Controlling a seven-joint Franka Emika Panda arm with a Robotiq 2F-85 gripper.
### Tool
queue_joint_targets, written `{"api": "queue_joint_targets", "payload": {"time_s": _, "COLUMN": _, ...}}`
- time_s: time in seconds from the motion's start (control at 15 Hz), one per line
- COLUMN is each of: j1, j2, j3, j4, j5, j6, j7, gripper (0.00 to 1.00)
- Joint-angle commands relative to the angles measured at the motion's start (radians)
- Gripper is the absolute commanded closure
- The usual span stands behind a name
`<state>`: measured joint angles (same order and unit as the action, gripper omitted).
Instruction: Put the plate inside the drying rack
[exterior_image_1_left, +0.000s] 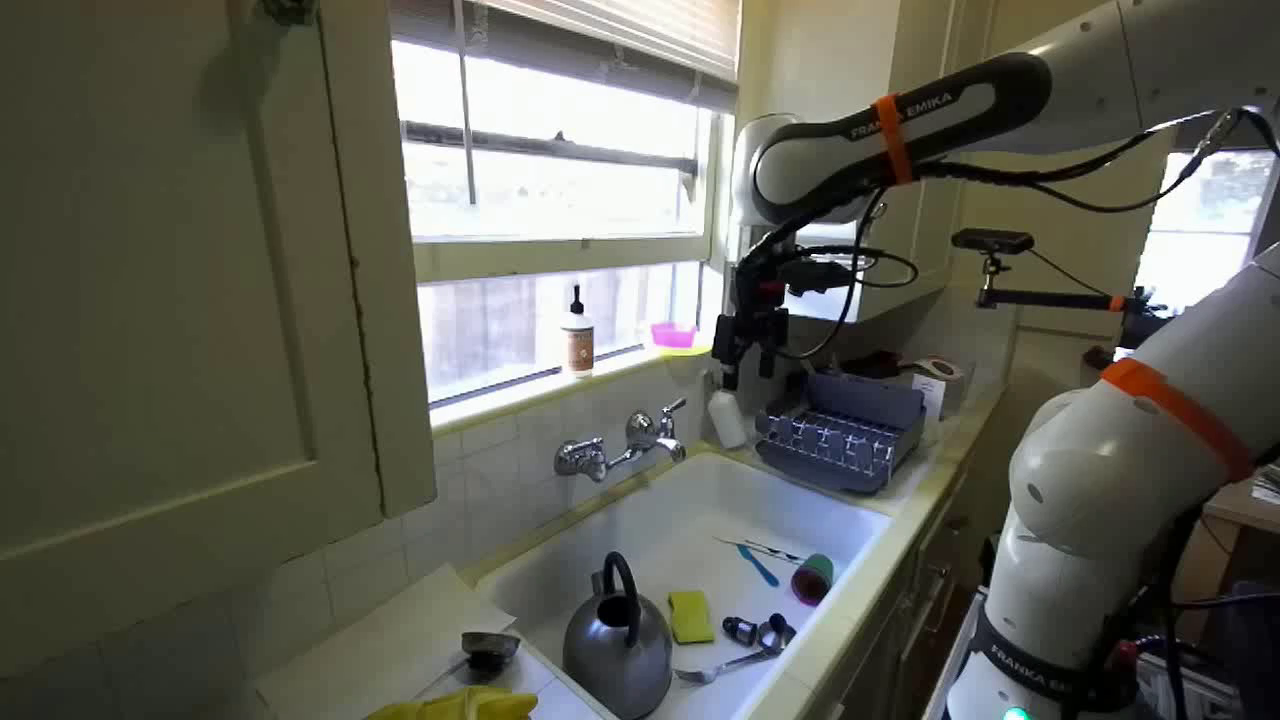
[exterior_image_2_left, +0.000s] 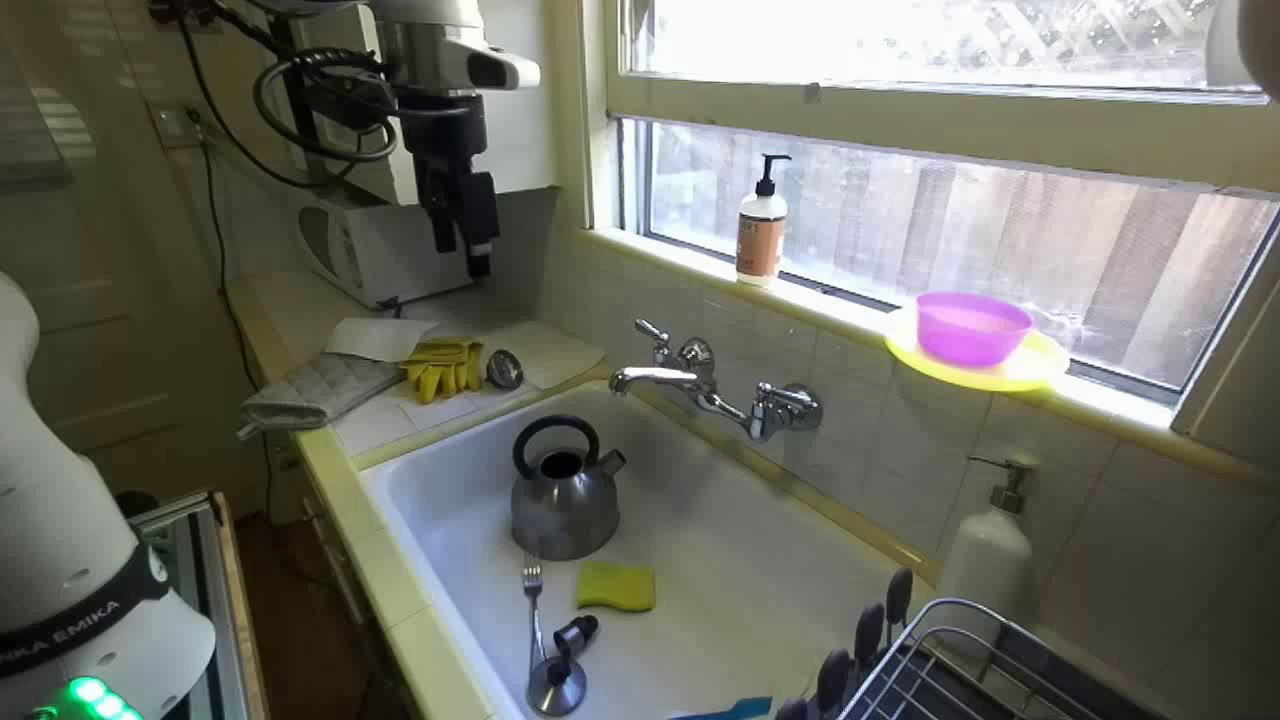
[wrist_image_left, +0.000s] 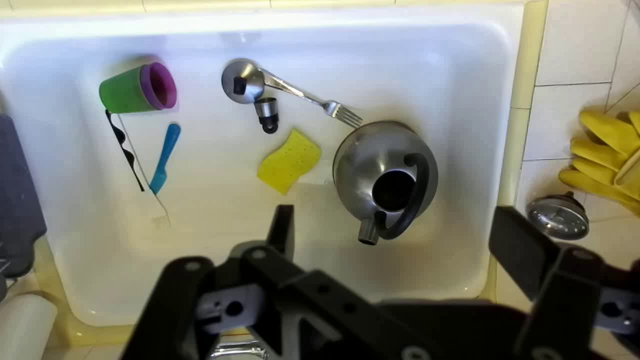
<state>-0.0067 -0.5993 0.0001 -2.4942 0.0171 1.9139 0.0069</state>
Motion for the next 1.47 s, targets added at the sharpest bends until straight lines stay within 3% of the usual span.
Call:
{"api": "queue_joint_targets", "payload": {"time_s": 0.0, "j1": 0.001, "j2": 0.0, "j3": -0.001, "j4": 0.002, "j5": -0.001, "j6": -0.003, "j7": 0.0, "gripper": 0.0}}
{"api": "queue_joint_targets", "payload": {"time_s": 0.67, "j1": 0.001, "j2": 0.0, "j3": -0.001, "j4": 0.002, "j5": -0.001, "j6": -0.003, "j7": 0.0, "gripper": 0.0}}
{"api": "queue_joint_targets", "payload": {"time_s": 0.8, "j1": -0.072, "j2": 0.011, "j3": -0.008, "j4": 0.004, "j5": -0.05, "j6": 0.024, "j7": 0.092, "gripper": 0.0}}
{"api": "queue_joint_targets", "payload": {"time_s": 1.07, "j1": -0.195, "j2": 0.051, "j3": -0.1, "j4": 0.044, "j5": -0.121, "j6": 0.1, "j7": 0.118, "gripper": 0.0}}
{"api": "queue_joint_targets", "payload": {"time_s": 1.4, "j1": -0.322, "j2": 0.208, "j3": -0.188, "j4": 0.138, "j5": -0.176, "j6": 0.379, "j7": 0.165, "gripper": 0.0}}
